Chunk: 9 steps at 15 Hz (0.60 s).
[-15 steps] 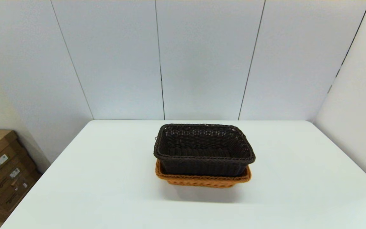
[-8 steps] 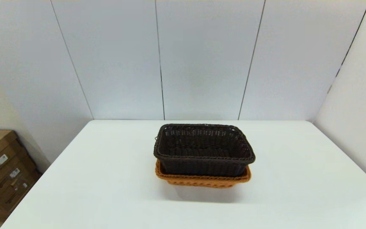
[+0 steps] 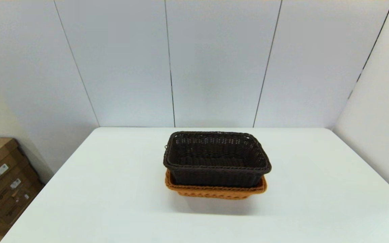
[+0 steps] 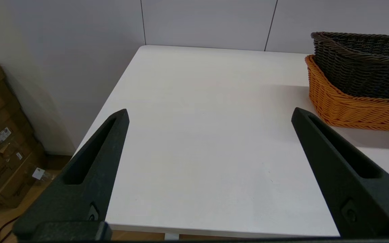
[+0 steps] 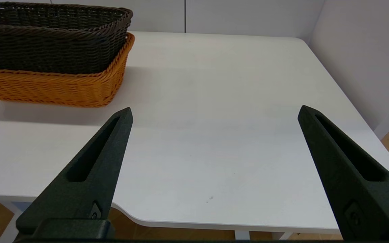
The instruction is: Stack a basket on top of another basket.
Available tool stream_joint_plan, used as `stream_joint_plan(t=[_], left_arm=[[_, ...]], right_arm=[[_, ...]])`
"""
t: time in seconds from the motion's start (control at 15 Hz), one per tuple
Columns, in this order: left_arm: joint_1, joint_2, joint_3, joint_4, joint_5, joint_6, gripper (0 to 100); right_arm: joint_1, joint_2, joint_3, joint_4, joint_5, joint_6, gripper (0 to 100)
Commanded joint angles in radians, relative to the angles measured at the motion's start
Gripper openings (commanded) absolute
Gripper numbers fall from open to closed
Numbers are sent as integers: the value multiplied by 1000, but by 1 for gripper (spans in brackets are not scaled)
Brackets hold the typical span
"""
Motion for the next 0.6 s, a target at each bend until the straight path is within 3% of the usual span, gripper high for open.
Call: stream_joint_plan(t=[0.07, 0.6], left_arm=[[0, -2, 2, 0, 1, -1, 100], [0, -2, 0, 0, 1, -1, 100]], right_arm=[[0, 1, 0, 0, 1, 0, 100], [0, 1, 0, 0, 1, 0, 100]])
